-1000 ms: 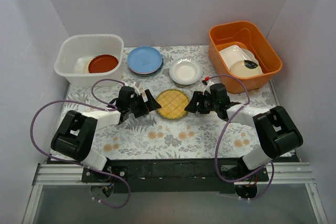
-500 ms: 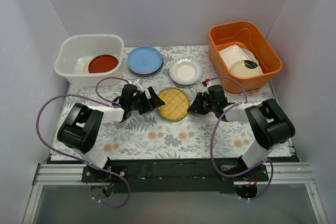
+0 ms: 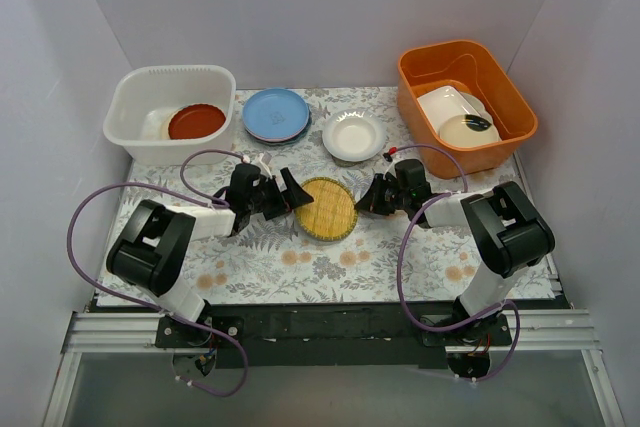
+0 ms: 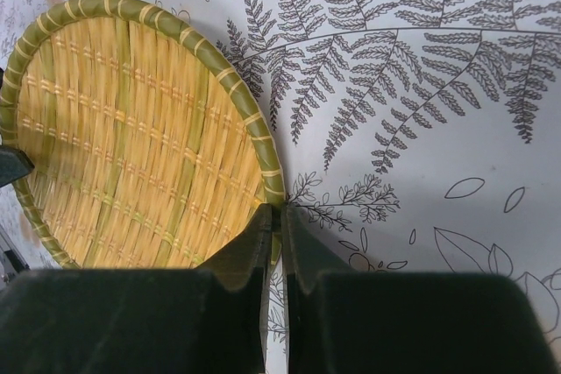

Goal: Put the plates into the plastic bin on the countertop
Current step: Pick up the plate at the center of the board.

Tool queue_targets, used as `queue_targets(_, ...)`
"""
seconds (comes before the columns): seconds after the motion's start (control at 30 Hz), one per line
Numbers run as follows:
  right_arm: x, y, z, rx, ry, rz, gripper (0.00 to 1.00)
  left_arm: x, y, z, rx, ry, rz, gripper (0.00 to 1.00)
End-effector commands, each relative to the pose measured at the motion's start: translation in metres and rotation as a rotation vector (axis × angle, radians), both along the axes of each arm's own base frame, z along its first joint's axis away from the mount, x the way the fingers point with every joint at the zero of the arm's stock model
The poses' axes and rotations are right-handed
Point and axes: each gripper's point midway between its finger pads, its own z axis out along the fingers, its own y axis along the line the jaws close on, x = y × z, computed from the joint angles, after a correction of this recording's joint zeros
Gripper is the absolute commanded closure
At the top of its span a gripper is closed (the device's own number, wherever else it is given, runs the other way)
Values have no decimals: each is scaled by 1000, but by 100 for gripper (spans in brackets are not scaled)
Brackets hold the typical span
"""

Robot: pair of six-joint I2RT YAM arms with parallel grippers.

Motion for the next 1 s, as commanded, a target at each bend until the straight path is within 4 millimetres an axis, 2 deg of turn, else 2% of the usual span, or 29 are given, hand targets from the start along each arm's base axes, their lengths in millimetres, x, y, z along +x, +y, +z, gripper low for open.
queue_targets(0.0, 1, -1, -9, -23, 12, 12, 90, -29, 8, -25, 50, 109, -19, 12)
queue_targets(0.3, 0, -1, -6, -21, 5, 20, 90, -40, -15, -25, -38, 122, -99, 22)
queue_targets(0.43, -4, -4, -7, -29, 9, 15, 90, -42, -26, -29, -72, 147, -130, 29)
queue_targets(0.5, -5, -5, -5, -27, 5, 15, 90, -44, -31, -32, -84, 155, -146, 36)
queue_targets(0.53, -6, -5, -5, -27, 5, 15, 90, -43, -32, -32, -90, 159, -147, 41)
queue_targets(0.6, -7, -5, -3, -27, -1, 15, 90, -40, -35, -31, -94, 155, -154, 73)
queue_targets(0.67, -7, -5, -2, -24, 0, 19, 90, -37, -35, -31, -84, 156, -150, 98)
queue_targets(0.97, -7, -3, 5, -10, -16, 38, 90, -41, -29, -33, -71, 165, -118, 100)
